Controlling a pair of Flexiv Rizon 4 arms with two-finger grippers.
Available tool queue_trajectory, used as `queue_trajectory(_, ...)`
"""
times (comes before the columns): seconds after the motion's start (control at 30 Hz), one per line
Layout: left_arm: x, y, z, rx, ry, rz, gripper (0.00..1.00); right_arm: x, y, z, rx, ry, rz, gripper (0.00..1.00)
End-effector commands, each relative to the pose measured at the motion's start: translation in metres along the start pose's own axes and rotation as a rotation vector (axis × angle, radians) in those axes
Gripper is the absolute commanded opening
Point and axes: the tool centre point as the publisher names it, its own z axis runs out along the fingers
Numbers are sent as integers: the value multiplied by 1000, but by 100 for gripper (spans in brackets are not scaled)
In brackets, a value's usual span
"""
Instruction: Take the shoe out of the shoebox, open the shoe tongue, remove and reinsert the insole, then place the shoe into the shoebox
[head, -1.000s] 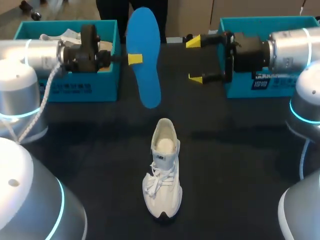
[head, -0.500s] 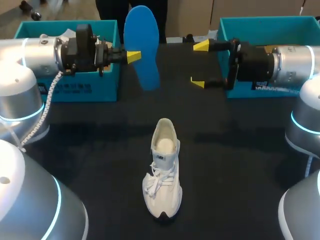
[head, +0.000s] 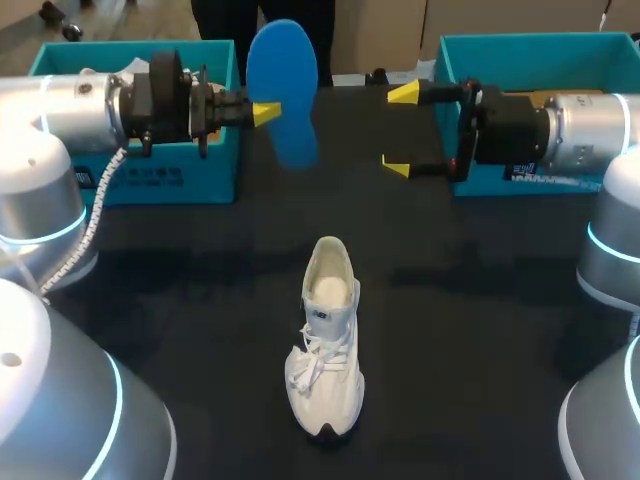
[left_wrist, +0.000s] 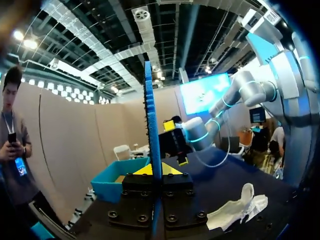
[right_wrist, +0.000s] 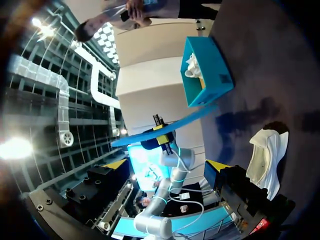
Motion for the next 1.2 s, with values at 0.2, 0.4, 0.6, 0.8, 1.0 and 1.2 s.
queue_trajectory(0.2, 6, 22, 0, -54, 185, 871, 0, 0, 1, 2, -1, -2, 1, 100)
queue_trajectory(0.4, 6, 22, 0, -54, 185, 871, 0, 0, 1, 2, -1, -2, 1, 100)
queue_trajectory(0.6, 6, 22, 1, -28, 181, 960, 0, 0, 1, 2, -1, -2, 1, 100)
queue_trajectory(0.8, 7, 32, 4, -28, 141, 1260, 0, 0, 1, 2, -1, -2, 1, 100)
queue_trajectory(1.0, 7, 30, 6, -33, 88, 1482, 0, 0, 1, 2, -1, -2, 1, 100)
queue_trajectory(1.2, 7, 30, 6, -33, 88, 1482, 0, 0, 1, 2, -1, -2, 1, 100)
